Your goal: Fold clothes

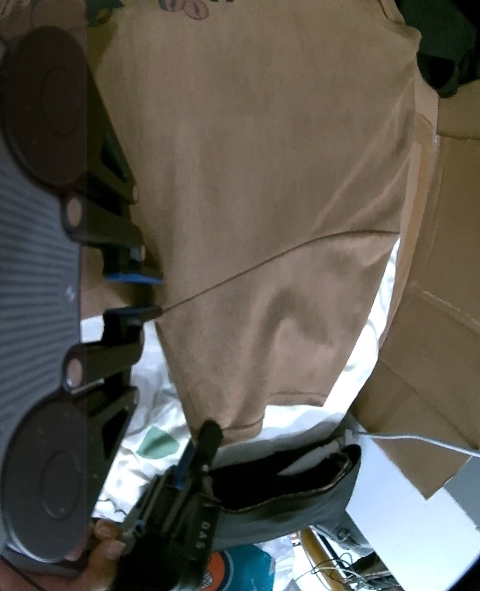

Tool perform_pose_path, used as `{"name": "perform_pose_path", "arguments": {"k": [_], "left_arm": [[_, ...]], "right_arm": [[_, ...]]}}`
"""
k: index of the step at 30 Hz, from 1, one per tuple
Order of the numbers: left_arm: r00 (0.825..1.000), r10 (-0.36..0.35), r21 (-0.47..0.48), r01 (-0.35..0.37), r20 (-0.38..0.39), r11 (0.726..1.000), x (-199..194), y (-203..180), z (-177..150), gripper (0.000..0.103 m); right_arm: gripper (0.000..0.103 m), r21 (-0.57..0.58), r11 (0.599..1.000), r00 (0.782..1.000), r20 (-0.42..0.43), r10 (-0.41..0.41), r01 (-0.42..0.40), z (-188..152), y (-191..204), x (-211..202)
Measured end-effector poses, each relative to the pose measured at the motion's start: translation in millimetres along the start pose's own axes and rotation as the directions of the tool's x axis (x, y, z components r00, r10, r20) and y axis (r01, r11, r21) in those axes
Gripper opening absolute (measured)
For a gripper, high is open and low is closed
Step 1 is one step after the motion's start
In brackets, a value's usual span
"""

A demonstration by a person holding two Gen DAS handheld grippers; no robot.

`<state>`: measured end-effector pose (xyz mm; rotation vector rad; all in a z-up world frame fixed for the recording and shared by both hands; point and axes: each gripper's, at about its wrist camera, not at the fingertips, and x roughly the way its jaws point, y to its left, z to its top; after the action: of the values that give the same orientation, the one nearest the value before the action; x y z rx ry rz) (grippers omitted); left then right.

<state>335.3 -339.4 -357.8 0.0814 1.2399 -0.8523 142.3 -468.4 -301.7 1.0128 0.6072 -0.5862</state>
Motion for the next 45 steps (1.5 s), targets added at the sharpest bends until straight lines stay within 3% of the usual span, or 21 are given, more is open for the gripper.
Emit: {"name": "perform_pose_path", "arguments": {"k": [17, 23, 30, 41, 45], "left_arm": [[1.0, 0.027, -0.069, -0.027, -0.014, 0.997, 18.7, -1.8, 1.2, 0.012], [0.997, 0.038, -0.089, -0.043, -0.06, 0.995, 14.2, -3.4, 9.8, 0.011], [0.998, 0.012, -0.089, -0.017, -0.055, 0.996, -19.1, 6.1, 18.0, 0.015], [0.993, 0.114, -0.212, -0.107, 0.021, 0.971, -87.0, 66.0, 19.7, 0.017], [0.992, 0.12, -0.22, -0.107, 0.044, 0.969, -101.2, 67.9, 17.6, 0.017]], "right_arm": [[0.008, -0.156, 0.986, 0.999, -0.002, 0.052, -0.052, -0.9, 36.9, -13.5], [0.008, -0.259, 0.964, 0.999, -0.01, 0.054, -0.054, -11.4, 66.2, -25.4], [0.008, -0.4, 0.915, 0.999, -0.009, 0.049, -0.048, -16.4, 96.5, -31.6], [0.008, -0.537, 0.843, 0.999, -0.044, 0.014, -0.035, -55.7, 131.9, -32.7], [0.008, -0.553, 0.833, 0.998, -0.057, 0.003, -0.034, -74.1, 142.1, -28.8]]}}
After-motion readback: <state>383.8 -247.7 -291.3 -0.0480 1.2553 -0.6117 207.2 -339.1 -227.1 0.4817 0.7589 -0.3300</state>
